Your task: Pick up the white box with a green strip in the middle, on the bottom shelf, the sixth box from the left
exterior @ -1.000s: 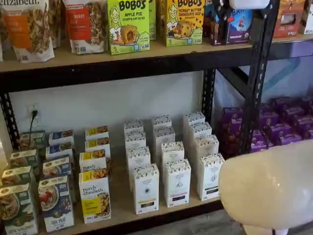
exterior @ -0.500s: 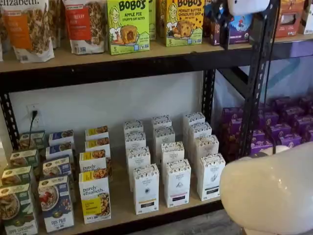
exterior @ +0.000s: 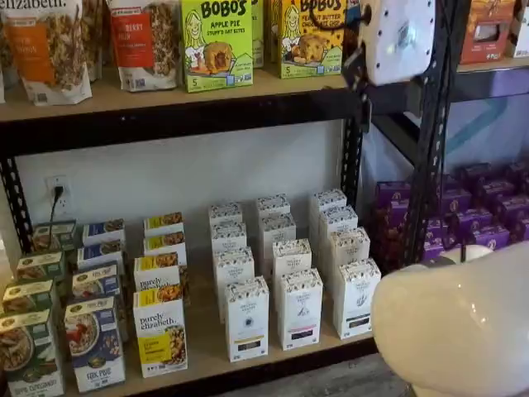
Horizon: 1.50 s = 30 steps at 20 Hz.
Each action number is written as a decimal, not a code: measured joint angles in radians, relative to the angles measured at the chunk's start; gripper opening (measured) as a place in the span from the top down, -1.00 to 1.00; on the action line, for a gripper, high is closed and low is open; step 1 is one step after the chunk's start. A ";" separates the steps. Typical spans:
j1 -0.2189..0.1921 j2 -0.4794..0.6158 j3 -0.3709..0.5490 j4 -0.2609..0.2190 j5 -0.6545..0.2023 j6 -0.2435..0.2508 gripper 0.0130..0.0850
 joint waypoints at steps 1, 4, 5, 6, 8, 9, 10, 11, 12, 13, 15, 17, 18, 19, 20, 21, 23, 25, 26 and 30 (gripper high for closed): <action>-0.002 0.003 0.034 -0.010 -0.034 0.001 -1.00; -0.034 0.011 0.123 0.004 -0.140 -0.017 -1.00; -0.043 0.018 0.142 0.009 -0.162 -0.022 -1.00; -0.052 0.034 0.172 0.011 -0.196 -0.029 -1.00; -0.071 0.070 0.222 0.018 -0.258 -0.042 -1.00; -0.082 0.085 0.245 0.028 -0.292 -0.052 -1.00; -0.089 0.096 0.267 0.032 -0.328 -0.056 -1.00; -0.095 0.107 0.291 0.036 -0.368 -0.060 -1.00; -0.104 0.121 0.322 0.044 -0.424 -0.067 -1.00; -0.109 0.136 0.341 0.045 -0.463 -0.070 -1.00; -0.118 0.170 0.373 0.045 -0.536 -0.074 -1.00; -0.130 0.221 0.401 0.044 -0.607 -0.081 -1.00; -0.135 0.245 0.410 0.042 -0.635 -0.084 -1.00; -0.139 0.278 0.421 0.030 -0.672 -0.080 -1.00; -0.144 0.312 0.433 0.015 -0.715 -0.074 -1.00; -0.152 0.348 0.445 0.007 -0.763 -0.073 -1.00; -0.164 0.399 0.465 -0.017 -0.848 -0.062 -1.00; -0.182 0.461 0.483 -0.047 -0.953 -0.049 -1.00; -0.193 0.494 0.485 -0.053 -0.995 -0.052 -1.00; -0.241 0.665 0.457 -0.076 -1.134 -0.068 -1.00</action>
